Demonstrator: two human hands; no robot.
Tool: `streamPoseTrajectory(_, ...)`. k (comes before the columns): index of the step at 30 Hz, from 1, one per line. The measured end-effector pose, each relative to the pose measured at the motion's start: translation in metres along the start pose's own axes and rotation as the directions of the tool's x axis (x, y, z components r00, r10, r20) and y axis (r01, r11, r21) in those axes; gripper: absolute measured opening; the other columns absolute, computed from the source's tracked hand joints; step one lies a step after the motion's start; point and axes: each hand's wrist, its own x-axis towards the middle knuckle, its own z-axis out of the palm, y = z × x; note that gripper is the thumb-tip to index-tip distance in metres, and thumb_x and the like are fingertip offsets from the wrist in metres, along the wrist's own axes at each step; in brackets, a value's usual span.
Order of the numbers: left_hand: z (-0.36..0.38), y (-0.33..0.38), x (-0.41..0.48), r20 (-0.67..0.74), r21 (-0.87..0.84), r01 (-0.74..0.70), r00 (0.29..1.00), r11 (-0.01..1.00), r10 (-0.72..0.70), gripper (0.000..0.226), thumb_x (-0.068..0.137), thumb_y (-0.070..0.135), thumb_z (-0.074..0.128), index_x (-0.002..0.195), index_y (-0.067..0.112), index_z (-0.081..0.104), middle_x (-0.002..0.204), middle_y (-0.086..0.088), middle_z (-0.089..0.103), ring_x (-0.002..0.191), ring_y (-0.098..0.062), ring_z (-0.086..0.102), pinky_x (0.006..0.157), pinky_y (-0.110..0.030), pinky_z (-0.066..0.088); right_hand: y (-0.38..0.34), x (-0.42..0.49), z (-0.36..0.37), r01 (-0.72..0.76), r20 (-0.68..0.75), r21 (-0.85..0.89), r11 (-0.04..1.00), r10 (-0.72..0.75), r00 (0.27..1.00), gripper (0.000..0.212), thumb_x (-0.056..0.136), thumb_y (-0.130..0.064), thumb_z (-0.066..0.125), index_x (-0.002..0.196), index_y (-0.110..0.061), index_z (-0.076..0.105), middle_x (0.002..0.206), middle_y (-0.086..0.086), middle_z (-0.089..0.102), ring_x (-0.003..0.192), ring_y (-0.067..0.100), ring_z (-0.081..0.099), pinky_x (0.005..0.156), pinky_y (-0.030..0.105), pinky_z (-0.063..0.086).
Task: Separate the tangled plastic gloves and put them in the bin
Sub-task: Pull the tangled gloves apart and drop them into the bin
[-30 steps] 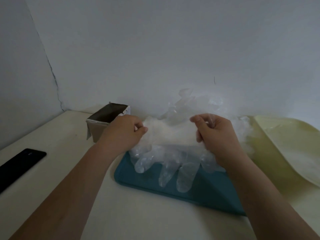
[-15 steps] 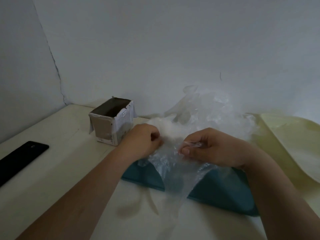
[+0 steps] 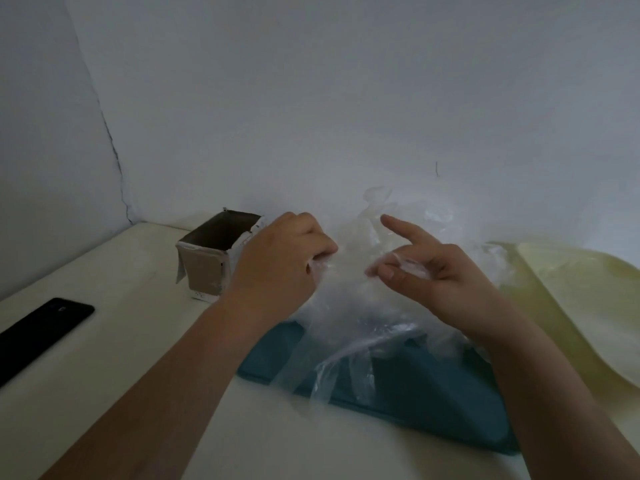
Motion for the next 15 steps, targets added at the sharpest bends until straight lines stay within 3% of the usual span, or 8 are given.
streamPoseTrajectory(2, 0.007, 0.006, -0.002, -0.070, 0.007, -0.147, 0.987, 0.989, 0.147, 0.011, 0.087, 0.004, 0.079, 0.093, 0.013, 0.081, 0.092, 0.000, 0.068, 0.084, -0.019, 0.057, 0.066, -0.032, 0.048, 0.000, 0.000, 0.002, 0.010, 0.010, 0.060, 0.998, -0.010, 1.000, 0.012, 0.092, -0.024, 0.075, 0.094, -0.032, 0.084, 0.150, -0.019, 0.054, 0.142, -0.004, 0.042, 0.119, 0.047, 0.038)
streamPoseTrajectory(5, 0.016, 0.013, -0.007, -0.067, 0.006, -0.256, 0.964, 0.967, 0.256, 0.006, 0.091, 0.007, 0.078, 0.094, 0.011, 0.081, 0.095, -0.002, 0.068, 0.084, -0.020, 0.055, 0.066, -0.033, 0.045, -0.002, -0.003, 0.002, 0.025, 0.024, 0.171, 0.985, -0.030, 0.999, 0.015, 0.091, -0.018, 0.073, 0.102, -0.016, 0.084, 0.124, -0.009, 0.073, 0.126, 0.008, 0.062, 0.112, 0.044, 0.048)
streamPoseTrajectory(7, 0.020, 0.016, -0.009, -0.055, -0.001, -0.278, 0.959, 0.961, 0.278, 0.004, 0.094, 0.010, 0.076, 0.093, 0.010, 0.081, 0.097, -0.002, 0.068, 0.083, -0.020, 0.055, 0.064, -0.034, 0.046, -0.002, -0.002, 0.002, 0.003, 0.031, 0.222, 0.975, -0.010, 0.999, 0.017, 0.095, -0.013, 0.069, 0.107, -0.010, 0.081, 0.118, -0.003, 0.076, 0.116, 0.015, 0.070, 0.107, 0.043, 0.053)
streamPoseTrajectory(11, 0.027, 0.019, -0.012, -0.096, 0.011, -0.293, 0.951, 0.956, 0.293, 0.006, 0.095, 0.012, 0.075, 0.094, 0.011, 0.081, 0.097, -0.003, 0.070, 0.083, -0.020, 0.058, 0.067, -0.032, 0.046, 0.006, -0.001, 0.005, -0.127, 0.024, 0.348, 0.929, 0.127, 0.992, 0.016, 0.095, -0.012, 0.069, 0.104, -0.005, 0.081, 0.119, 0.001, 0.077, 0.116, 0.019, 0.071, 0.107, 0.052, 0.050)
streamPoseTrajectory(15, 0.025, 0.020, -0.014, -0.117, 0.010, -0.271, 0.956, 0.963, 0.270, 0.012, 0.091, 0.001, 0.071, 0.095, 0.010, 0.078, 0.101, -0.003, 0.069, 0.086, -0.021, 0.060, 0.070, -0.035, 0.050, 0.011, 0.000, 0.004, -0.132, -0.037, 0.393, 0.910, 0.159, 0.987, 0.015, 0.096, -0.009, 0.068, 0.098, -0.004, 0.081, 0.104, 0.009, 0.080, 0.096, 0.026, 0.077, 0.087, 0.044, 0.058)
